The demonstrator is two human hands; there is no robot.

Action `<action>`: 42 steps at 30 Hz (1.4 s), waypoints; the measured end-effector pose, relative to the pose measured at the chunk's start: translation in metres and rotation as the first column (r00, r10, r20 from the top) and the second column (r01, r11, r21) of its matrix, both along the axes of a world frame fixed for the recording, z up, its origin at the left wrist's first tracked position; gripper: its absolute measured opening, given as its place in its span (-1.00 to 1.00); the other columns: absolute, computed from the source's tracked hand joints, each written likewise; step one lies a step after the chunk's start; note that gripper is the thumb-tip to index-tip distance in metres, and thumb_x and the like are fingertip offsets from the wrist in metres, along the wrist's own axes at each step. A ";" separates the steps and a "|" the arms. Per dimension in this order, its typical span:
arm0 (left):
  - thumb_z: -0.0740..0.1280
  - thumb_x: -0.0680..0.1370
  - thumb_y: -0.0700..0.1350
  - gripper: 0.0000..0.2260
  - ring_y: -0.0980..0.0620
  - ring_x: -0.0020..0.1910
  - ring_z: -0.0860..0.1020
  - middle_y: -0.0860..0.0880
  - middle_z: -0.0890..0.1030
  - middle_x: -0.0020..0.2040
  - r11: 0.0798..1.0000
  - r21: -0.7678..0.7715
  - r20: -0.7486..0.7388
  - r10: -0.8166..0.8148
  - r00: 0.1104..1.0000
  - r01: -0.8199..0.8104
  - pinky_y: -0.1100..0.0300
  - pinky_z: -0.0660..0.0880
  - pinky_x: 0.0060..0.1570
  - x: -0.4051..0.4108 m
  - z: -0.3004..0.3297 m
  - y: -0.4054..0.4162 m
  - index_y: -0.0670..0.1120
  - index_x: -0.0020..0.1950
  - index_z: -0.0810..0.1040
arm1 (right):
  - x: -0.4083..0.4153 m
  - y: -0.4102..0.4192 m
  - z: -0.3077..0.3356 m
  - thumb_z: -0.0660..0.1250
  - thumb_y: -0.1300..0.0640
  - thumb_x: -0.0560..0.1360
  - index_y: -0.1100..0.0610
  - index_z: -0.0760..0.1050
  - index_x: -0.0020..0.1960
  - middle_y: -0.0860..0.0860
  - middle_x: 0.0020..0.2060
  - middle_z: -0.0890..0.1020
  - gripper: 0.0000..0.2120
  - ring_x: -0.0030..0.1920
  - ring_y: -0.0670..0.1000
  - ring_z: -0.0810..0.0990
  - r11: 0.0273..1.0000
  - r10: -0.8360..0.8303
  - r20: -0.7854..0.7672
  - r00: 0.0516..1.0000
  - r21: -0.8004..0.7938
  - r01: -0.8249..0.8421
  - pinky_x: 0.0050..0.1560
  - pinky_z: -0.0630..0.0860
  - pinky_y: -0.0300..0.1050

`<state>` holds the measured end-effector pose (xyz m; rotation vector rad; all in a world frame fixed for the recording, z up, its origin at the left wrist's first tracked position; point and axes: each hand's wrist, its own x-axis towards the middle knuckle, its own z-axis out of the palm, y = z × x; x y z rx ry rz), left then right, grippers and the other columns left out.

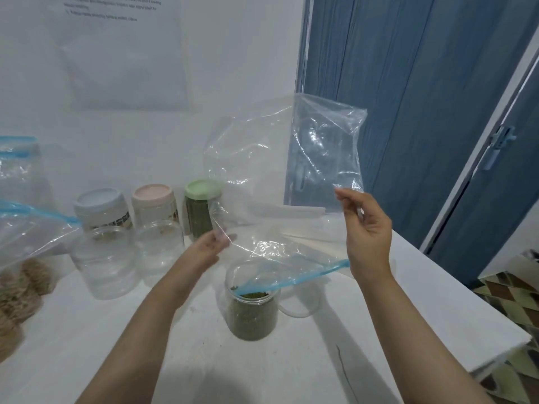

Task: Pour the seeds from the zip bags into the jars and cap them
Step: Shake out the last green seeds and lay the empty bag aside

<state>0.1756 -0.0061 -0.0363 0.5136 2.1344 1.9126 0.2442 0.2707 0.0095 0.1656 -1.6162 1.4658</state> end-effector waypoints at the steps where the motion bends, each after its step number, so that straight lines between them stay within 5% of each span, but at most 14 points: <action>1: 0.45 0.28 0.41 -0.34 0.27 0.30 0.49 0.23 0.57 0.30 0.995 -0.090 0.014 -0.049 0.999 0.050 0.02 0.30 0.46 0.003 -0.004 -0.001 0.14 0.29 0.58 | 0.000 0.000 -0.001 0.23 0.43 0.59 0.00 0.64 0.05 -0.13 -0.03 0.68 -0.63 0.08 -0.06 0.63 1.000 0.003 -0.002 1.000 -0.004 -0.003 0.18 0.47 -0.26; 6: 0.44 0.53 -0.06 -0.76 0.36 0.26 0.49 0.28 0.60 0.23 0.952 -0.285 -0.044 -0.130 0.991 0.112 0.17 0.33 0.42 0.002 -0.004 -0.005 0.10 0.19 0.64 | 0.004 0.003 -0.002 0.23 0.44 0.59 0.03 0.64 0.04 -0.10 -0.04 0.68 -0.64 0.07 -0.09 0.62 0.998 -0.002 -0.018 1.000 -0.057 0.001 0.18 0.46 -0.27; 11: 0.44 0.55 -0.15 -0.86 0.11 0.05 0.64 0.10 0.70 0.02 0.960 -0.276 -0.203 -0.007 0.979 -0.051 0.14 0.51 0.19 -0.003 -0.001 0.006 0.10 -0.11 0.69 | 0.008 0.004 0.003 0.20 0.46 0.58 0.02 0.63 0.04 -0.17 -0.07 0.66 -0.61 0.05 -0.12 0.60 0.995 0.018 -0.032 0.999 -0.100 -0.021 0.19 0.45 -0.26; 15: 0.43 0.54 -0.20 -0.97 0.16 -0.17 0.62 -0.03 0.68 -0.11 0.964 -0.248 -0.290 0.025 0.957 -0.100 0.32 0.50 -0.06 -0.002 0.000 0.014 -0.11 -0.09 0.62 | 0.009 0.003 0.005 0.20 0.45 0.59 -0.01 0.62 0.05 -0.18 -0.08 0.66 -0.60 0.04 -0.13 0.60 0.992 0.015 -0.020 1.000 -0.122 -0.017 0.18 0.47 -0.24; 20: 0.43 0.53 -0.25 -0.96 0.23 -0.25 0.54 -0.12 0.64 -0.13 0.950 -0.288 -0.404 -0.009 0.915 -0.118 0.45 0.41 -0.19 0.001 0.000 0.020 -0.21 -0.08 0.61 | 0.011 0.004 0.011 0.21 0.41 0.60 -0.04 0.62 0.05 -0.20 -0.08 0.65 -0.61 0.01 -0.16 0.58 0.993 0.010 -0.004 1.000 -0.120 -0.010 0.13 0.48 -0.17; 25: 0.36 0.58 -0.30 -0.90 0.25 -0.12 0.59 0.18 0.67 -0.10 0.933 -0.341 -0.459 -0.057 0.887 -0.116 0.42 0.43 -0.12 0.003 -0.002 0.019 -0.14 -0.03 0.64 | 0.012 0.005 0.012 0.21 0.41 0.60 -0.03 0.62 0.06 -0.22 -0.09 0.65 -0.62 0.01 -0.17 0.58 0.995 0.016 0.008 1.000 -0.099 -0.015 0.14 0.48 -0.12; 29: 0.36 0.58 -0.29 -0.93 0.25 -0.10 0.58 0.12 0.65 0.00 0.931 -0.353 -0.436 -0.078 0.897 -0.090 0.39 0.47 -0.07 0.004 -0.006 0.019 -0.19 0.04 0.60 | 0.015 0.005 0.010 0.19 0.43 0.59 -0.02 0.61 0.06 -0.22 -0.08 0.66 -0.61 0.02 -0.16 0.59 0.994 0.001 0.012 1.000 -0.106 0.001 0.14 0.48 -0.12; 32: 0.34 0.60 -0.24 -0.82 0.21 -0.04 0.58 0.14 0.64 0.07 0.930 -0.360 -0.394 -0.085 0.915 -0.068 0.37 0.49 -0.01 0.005 -0.003 0.018 -0.03 0.17 0.57 | 0.016 0.005 0.010 0.19 0.43 0.59 -0.02 0.62 0.06 -0.21 -0.08 0.65 -0.60 0.02 -0.16 0.58 0.994 -0.014 0.007 1.000 -0.106 0.015 0.14 0.48 -0.09; 35: 0.33 0.58 -0.29 -0.71 0.28 0.11 0.55 0.26 0.61 0.15 0.919 -0.395 -0.319 -0.128 0.939 -0.009 0.39 0.44 0.13 0.006 -0.004 0.012 0.11 0.09 0.57 | 0.017 0.002 0.010 0.19 0.45 0.58 -0.02 0.62 0.06 -0.21 -0.09 0.65 -0.59 0.01 -0.16 0.58 0.996 -0.004 0.012 1.000 -0.086 0.005 0.13 0.48 -0.13; 42: 0.35 0.57 -0.34 -0.82 0.30 -0.05 0.57 0.17 0.61 0.06 0.930 -0.352 -0.421 -0.059 0.905 -0.103 0.49 0.44 -0.02 0.006 -0.001 0.016 -0.13 0.12 0.56 | 0.018 0.004 0.016 0.25 0.38 0.60 0.01 0.61 0.08 -0.16 -0.03 0.67 -0.69 0.04 -0.14 0.60 0.991 0.000 -0.023 1.000 -0.132 -0.003 0.14 0.49 -0.11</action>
